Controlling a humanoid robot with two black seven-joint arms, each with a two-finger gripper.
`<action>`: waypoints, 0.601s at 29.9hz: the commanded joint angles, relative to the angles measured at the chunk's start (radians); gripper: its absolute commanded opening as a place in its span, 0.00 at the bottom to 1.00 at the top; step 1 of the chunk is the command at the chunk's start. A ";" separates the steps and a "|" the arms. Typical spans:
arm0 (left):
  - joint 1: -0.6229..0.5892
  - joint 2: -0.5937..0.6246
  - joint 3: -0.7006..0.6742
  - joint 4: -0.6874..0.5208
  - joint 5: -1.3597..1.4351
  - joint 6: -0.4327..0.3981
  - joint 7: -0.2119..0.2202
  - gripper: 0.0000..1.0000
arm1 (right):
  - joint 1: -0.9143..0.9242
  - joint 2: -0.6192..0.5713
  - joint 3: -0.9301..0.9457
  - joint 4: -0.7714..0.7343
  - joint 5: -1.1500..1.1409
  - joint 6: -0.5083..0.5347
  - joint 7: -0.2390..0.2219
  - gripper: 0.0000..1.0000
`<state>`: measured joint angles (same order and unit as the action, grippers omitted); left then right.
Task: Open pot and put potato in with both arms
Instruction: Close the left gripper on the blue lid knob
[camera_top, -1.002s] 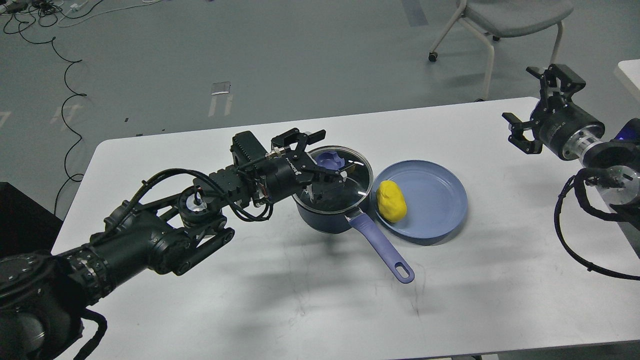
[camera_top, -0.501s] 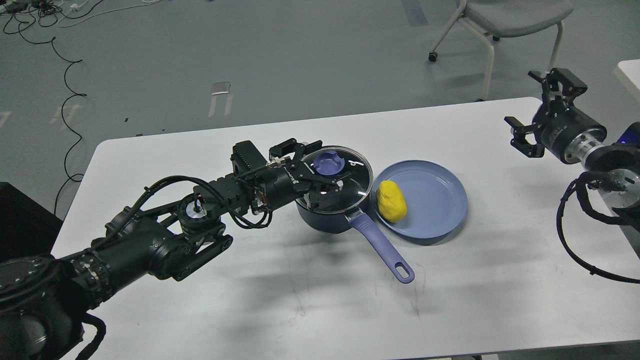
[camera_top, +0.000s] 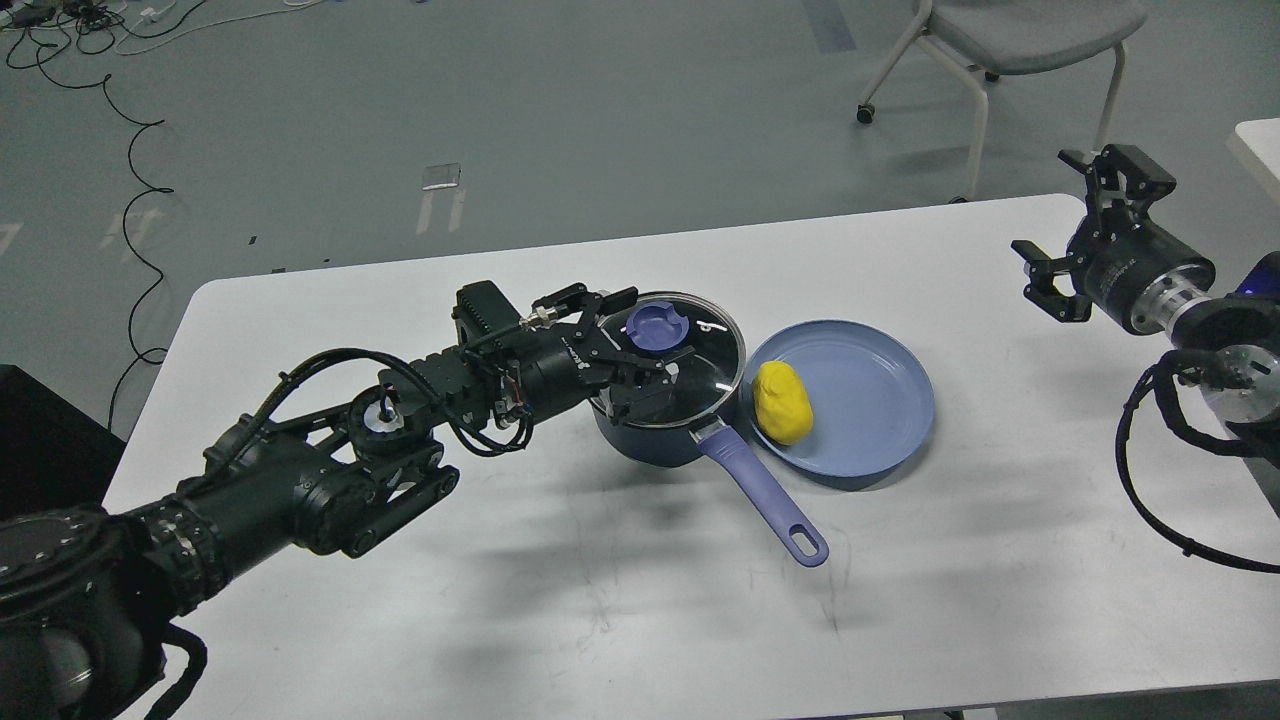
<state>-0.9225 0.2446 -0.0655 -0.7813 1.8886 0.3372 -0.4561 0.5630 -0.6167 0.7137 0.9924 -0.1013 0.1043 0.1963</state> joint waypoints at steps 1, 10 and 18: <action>0.001 -0.030 0.007 0.042 -0.005 0.002 -0.001 0.98 | 0.000 0.000 0.000 0.000 0.000 0.000 0.000 1.00; -0.012 -0.045 0.006 0.071 -0.022 0.000 -0.006 0.98 | -0.005 -0.002 -0.002 -0.001 0.000 0.002 0.000 1.00; -0.012 -0.045 0.007 0.073 -0.045 0.003 -0.004 0.89 | -0.006 0.000 -0.008 -0.003 -0.001 0.002 0.006 1.00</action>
<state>-0.9341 0.1995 -0.0592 -0.7087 1.8451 0.3392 -0.4604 0.5577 -0.6181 0.7078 0.9896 -0.1018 0.1059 0.1980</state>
